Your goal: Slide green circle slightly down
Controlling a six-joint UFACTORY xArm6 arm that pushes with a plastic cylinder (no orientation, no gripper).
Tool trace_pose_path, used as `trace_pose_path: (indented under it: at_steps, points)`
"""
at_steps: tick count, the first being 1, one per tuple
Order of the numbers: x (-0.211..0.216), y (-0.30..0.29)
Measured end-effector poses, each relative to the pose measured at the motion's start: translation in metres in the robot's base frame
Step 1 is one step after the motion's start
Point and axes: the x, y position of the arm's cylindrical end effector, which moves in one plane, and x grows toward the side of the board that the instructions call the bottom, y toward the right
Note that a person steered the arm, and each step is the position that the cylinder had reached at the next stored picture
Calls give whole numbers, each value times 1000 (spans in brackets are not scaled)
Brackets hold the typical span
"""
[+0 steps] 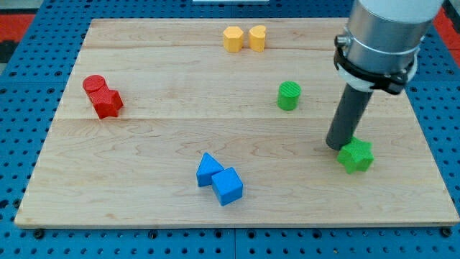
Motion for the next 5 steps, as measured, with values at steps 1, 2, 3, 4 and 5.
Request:
trace_pose_path:
  at_steps: [1, 2, 3, 4, 5]
  points:
    - [20, 11]
    - [29, 13]
    - [27, 12]
    - [-7, -4]
    - [-50, -7]
